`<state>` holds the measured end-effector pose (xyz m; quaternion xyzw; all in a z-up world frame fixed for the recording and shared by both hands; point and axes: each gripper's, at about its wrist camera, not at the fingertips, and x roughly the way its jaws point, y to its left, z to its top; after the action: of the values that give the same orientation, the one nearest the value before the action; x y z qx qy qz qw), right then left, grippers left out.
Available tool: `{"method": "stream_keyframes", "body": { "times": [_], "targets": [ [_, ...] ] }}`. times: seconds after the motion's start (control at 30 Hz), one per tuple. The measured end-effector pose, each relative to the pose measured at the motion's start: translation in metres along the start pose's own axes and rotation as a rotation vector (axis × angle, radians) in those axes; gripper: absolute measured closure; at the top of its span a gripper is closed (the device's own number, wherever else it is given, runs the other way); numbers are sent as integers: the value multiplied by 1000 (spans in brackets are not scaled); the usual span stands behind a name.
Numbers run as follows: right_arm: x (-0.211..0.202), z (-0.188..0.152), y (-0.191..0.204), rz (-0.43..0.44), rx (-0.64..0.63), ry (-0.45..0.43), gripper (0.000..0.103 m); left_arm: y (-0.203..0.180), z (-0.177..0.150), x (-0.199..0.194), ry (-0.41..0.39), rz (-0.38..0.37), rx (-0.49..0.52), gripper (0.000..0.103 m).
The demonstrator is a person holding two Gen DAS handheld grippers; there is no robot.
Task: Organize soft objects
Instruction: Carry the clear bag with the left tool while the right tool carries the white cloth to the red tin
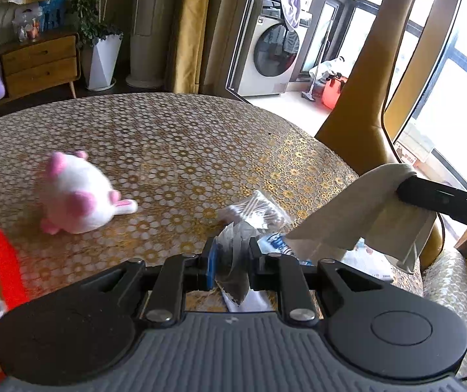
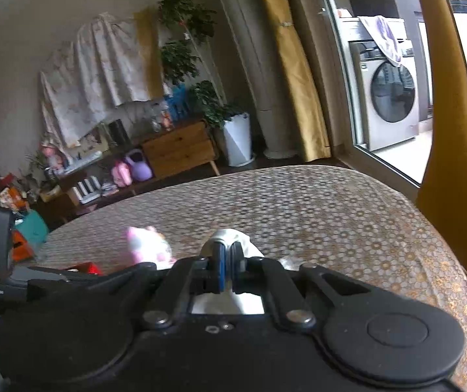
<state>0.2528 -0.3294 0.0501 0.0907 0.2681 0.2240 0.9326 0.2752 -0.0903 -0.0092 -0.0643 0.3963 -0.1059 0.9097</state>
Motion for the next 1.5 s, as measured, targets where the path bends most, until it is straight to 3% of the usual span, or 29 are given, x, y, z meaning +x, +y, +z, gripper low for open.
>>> {"method": "stream_keyframes", "body": {
  "times": [0.4, 0.9, 1.23, 1.5],
  "targets": [
    [-22, 7, 78, 110, -61, -12, 99, 55, -11, -77, -38, 14, -4, 85],
    [7, -7, 196, 264, -145, 37, 99, 151, -39, -146, -74, 77, -94, 85],
    [43, -24, 263, 340, -200, 97, 99, 217, -53, -164, -75, 167, -165, 85],
    [86, -45, 293, 350, -221, 192, 99, 257, -57, -152, -54, 221, -197, 85]
  ]
}}
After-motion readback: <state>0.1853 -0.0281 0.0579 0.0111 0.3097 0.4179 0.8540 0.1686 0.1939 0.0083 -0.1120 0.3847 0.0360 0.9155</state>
